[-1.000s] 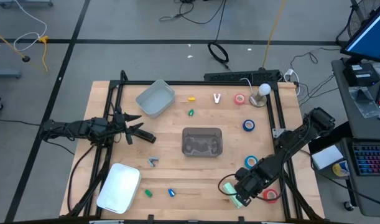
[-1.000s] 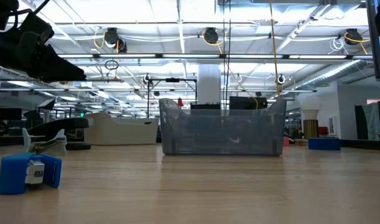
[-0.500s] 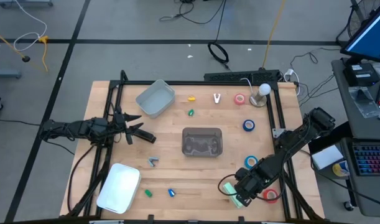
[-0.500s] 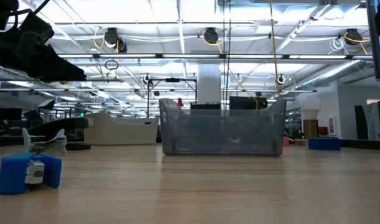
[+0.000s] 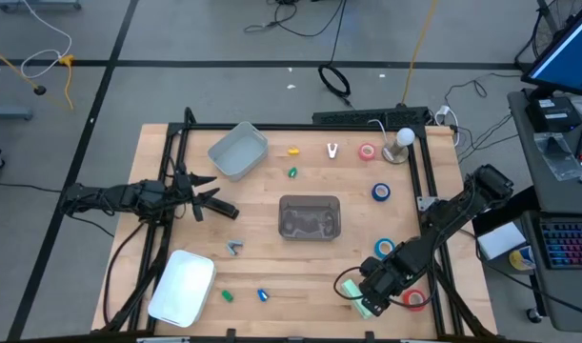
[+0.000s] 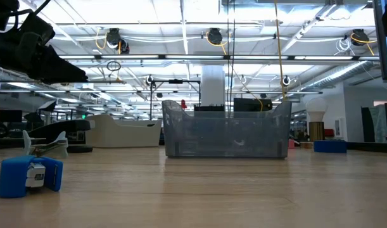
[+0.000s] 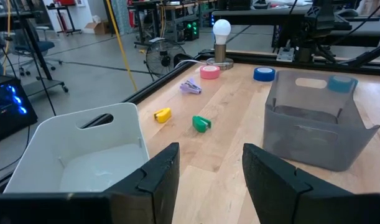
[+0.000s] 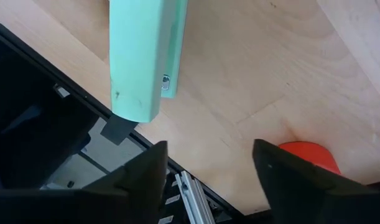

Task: Pick and place Stapler, Stapler remover, tape
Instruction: Put the light green stapler into the gray bin

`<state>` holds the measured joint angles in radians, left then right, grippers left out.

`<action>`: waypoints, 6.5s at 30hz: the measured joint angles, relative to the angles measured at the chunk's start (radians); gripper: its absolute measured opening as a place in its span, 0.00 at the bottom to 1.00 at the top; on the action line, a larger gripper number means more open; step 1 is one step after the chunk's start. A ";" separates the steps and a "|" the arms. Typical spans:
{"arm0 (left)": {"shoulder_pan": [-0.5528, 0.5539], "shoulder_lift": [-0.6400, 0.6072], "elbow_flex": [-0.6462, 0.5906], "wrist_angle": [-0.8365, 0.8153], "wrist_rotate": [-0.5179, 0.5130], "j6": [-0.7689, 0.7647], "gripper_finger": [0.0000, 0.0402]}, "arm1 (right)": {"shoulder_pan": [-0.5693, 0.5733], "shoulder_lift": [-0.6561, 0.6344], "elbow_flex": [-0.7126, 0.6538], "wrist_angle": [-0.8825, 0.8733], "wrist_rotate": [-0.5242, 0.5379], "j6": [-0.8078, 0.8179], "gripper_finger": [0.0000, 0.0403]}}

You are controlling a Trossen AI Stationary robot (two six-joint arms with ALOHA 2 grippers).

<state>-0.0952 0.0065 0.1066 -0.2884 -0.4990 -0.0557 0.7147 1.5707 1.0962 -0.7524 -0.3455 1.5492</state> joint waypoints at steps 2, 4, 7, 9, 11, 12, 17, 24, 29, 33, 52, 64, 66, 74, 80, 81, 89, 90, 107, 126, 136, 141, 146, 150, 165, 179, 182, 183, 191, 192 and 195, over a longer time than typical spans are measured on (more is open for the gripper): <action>0.000 0.000 0.000 0.000 0.000 0.000 0.44 | 0.000 0.000 0.000 0.002 -0.017 -0.025 0.64; 0.000 0.000 0.000 0.000 0.000 0.000 0.44 | 0.000 -0.003 0.000 0.004 -0.059 -0.051 0.66; 0.000 0.000 0.000 0.000 0.000 0.000 0.44 | 0.001 -0.014 0.000 0.004 -0.071 -0.021 0.68; 0.000 0.000 0.000 0.000 0.000 0.000 0.44 | 0.001 -0.028 0.000 0.009 -0.050 0.007 0.69; 0.000 0.000 0.000 0.000 0.000 0.000 0.44 | 0.000 -0.045 0.000 0.036 -0.028 0.023 0.69; 0.000 0.000 0.000 0.000 0.000 0.000 0.44 | 0.000 -0.053 0.000 0.055 -0.002 0.034 0.68; 0.000 0.000 0.000 0.000 -0.001 0.000 0.44 | 0.000 -0.072 0.000 0.198 0.102 0.054 0.67; 0.000 0.000 0.000 0.000 0.000 0.000 0.44 | 0.000 -0.058 0.000 0.240 0.164 0.093 0.68; 0.000 0.000 0.000 0.000 0.000 0.000 0.44 | -0.002 -0.025 0.000 0.224 0.166 0.118 0.68; 0.000 0.000 0.000 0.000 0.000 0.000 0.44 | -0.006 0.013 0.001 0.224 0.164 0.118 0.68; 0.000 0.000 0.000 0.001 0.001 -0.001 0.44 | -0.006 0.201 0.003 0.336 0.159 0.131 0.68; 0.000 0.000 0.000 0.001 0.001 -0.001 0.44 | 0.046 0.201 0.003 0.335 0.165 0.110 0.67; 0.000 0.000 0.000 0.001 0.001 -0.001 0.44 | 0.052 0.201 0.003 0.334 0.163 0.113 0.67; 0.000 0.000 0.000 0.001 0.001 -0.001 0.44 | 0.050 0.202 0.002 0.318 0.159 0.131 0.63; 0.000 0.000 0.000 0.001 0.001 -0.001 0.44 | 0.050 0.202 0.002 0.306 0.156 0.141 0.55; 0.000 0.000 0.000 0.001 0.001 -0.001 0.44 | 0.050 0.202 0.001 0.306 0.151 0.141 0.53; 0.000 0.000 0.000 0.073 0.002 -0.052 0.44 | 0.050 0.204 -0.001 0.297 0.100 0.136 0.34; 0.000 0.000 0.000 0.089 0.002 -0.069 0.44 | 0.050 0.202 -0.001 0.296 0.100 0.135 0.32; 0.000 0.000 0.000 0.430 0.001 -0.289 0.44 | -0.086 -0.017 -0.001 0.202 0.238 -0.024 0.28; 0.001 0.284 0.070 0.688 0.034 -0.290 0.44 | -0.387 -0.059 0.239 -0.105 0.443 -0.619 0.28; 0.001 0.812 0.438 0.607 0.027 -0.050 0.44 | -0.486 -0.057 0.275 -0.204 0.624 -0.934 0.28; 0.001 1.043 0.651 0.447 0.027 0.028 0.44 | -0.533 -0.057 0.275 -0.194 0.710 -1.106 0.28; 0.001 1.217 0.816 0.337 0.027 0.107 0.44 | -0.569 -0.058 0.275 -0.115 0.738 -1.254 0.28; 0.001 1.309 0.896 0.327 0.026 0.212 0.44 | -0.594 -0.058 0.275 -0.013 0.736 -1.357 0.28; 0.001 1.397 0.971 0.352 -0.002 0.337 0.44 | -0.716 -0.058 0.275 0.039 0.684 -1.401 0.28; 0.003 1.438 0.970 0.388 0.019 0.309 0.44 | -0.728 -0.034 0.275 0.145 0.681 -1.578 0.28; 0.013 1.442 0.972 0.403 0.020 0.281 0.44 | -0.728 -0.034 0.275 0.141 0.681 -1.589 0.28; 0.015 1.443 0.972 0.402 0.020 0.281 0.44 | -0.728 -0.034 0.275 0.143 0.681 -1.591 0.28; 0.043 1.456 0.972 0.388 0.119 0.321 0.44 | -0.726 -0.034 0.275 0.145 0.650 -1.596 0.28; 0.043 1.456 0.972 0.387 0.119 0.333 0.44 | -0.726 -0.034 0.275 0.145 0.651 -1.596 0.28; 0.043 1.460 0.972 0.398 0.143 0.381 0.44 | -0.726 -0.034 0.275 0.146 0.647 -1.596 0.28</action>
<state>-0.0517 1.4667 1.0786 0.1094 -0.3560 0.3256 -0.0116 1.5364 1.3716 -0.6068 0.3014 -0.0467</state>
